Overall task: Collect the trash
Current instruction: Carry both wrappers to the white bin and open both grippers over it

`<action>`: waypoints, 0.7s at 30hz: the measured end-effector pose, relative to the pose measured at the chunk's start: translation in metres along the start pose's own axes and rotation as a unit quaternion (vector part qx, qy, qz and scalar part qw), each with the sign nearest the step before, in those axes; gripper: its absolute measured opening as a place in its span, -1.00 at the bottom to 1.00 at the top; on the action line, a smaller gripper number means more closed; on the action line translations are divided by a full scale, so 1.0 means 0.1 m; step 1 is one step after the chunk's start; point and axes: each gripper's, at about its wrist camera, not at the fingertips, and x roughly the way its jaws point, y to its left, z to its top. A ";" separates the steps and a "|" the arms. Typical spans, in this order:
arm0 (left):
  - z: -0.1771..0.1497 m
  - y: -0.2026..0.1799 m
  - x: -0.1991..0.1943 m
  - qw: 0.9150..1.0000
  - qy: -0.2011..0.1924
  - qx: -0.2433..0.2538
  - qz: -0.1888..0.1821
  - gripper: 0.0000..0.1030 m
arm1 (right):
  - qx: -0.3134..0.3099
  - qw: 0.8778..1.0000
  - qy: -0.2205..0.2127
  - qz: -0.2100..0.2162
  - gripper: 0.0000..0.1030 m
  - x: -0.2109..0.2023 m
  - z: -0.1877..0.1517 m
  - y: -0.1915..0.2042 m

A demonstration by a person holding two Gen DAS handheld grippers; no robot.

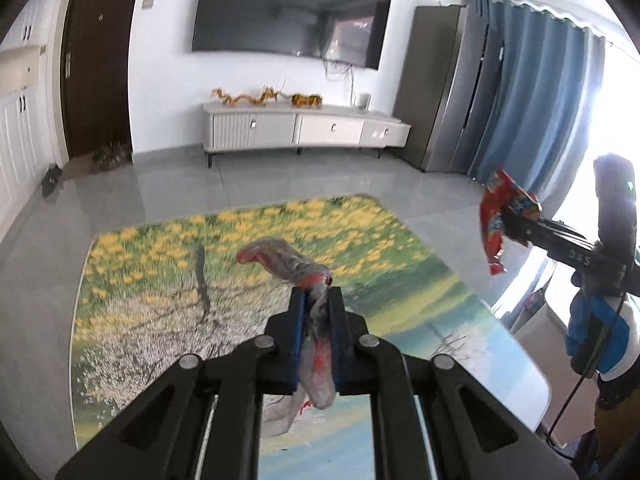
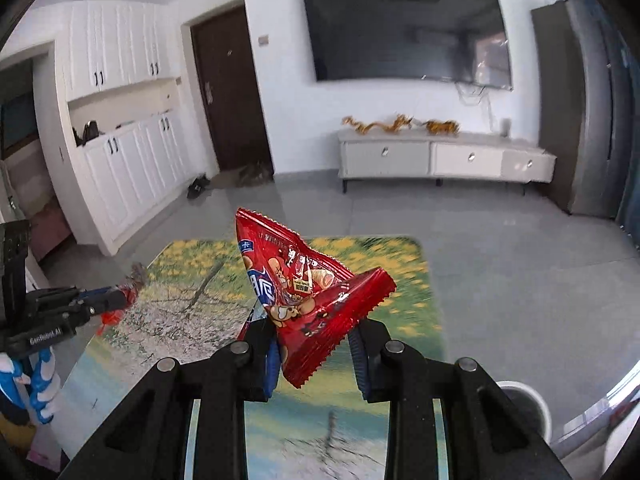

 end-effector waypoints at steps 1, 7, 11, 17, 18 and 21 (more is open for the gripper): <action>0.05 -0.05 -0.02 1.000 -0.005 0.003 -0.002 -0.80 | 0.001 1.000 -0.006 -0.006 -0.47 -0.09 0.00 -0.04; 0.30 -0.47 -0.12 0.999 -0.027 0.028 -0.026 -0.80 | 0.020 0.998 -0.043 -0.049 -0.47 -0.64 -0.06 -0.42; 0.43 -0.88 -0.05 0.997 -0.025 0.055 -0.048 -0.80 | 0.043 0.994 -0.058 -0.079 -0.47 -0.89 -0.18 -0.73; 0.51 -1.54 0.29 0.992 0.000 0.093 -0.083 -0.80 | 0.090 0.988 -0.058 -0.115 -0.46 -1.07 -0.48 -1.29; 0.50 -1.67 0.37 0.991 0.006 0.099 -0.090 -0.80 | 0.100 0.986 -0.054 -0.119 -0.46 -1.07 -0.54 -1.38; 0.48 -2.00 0.60 0.987 0.023 0.115 -0.108 -0.80 | 0.123 0.983 -0.045 -0.127 -0.46 -1.07 -0.72 -1.66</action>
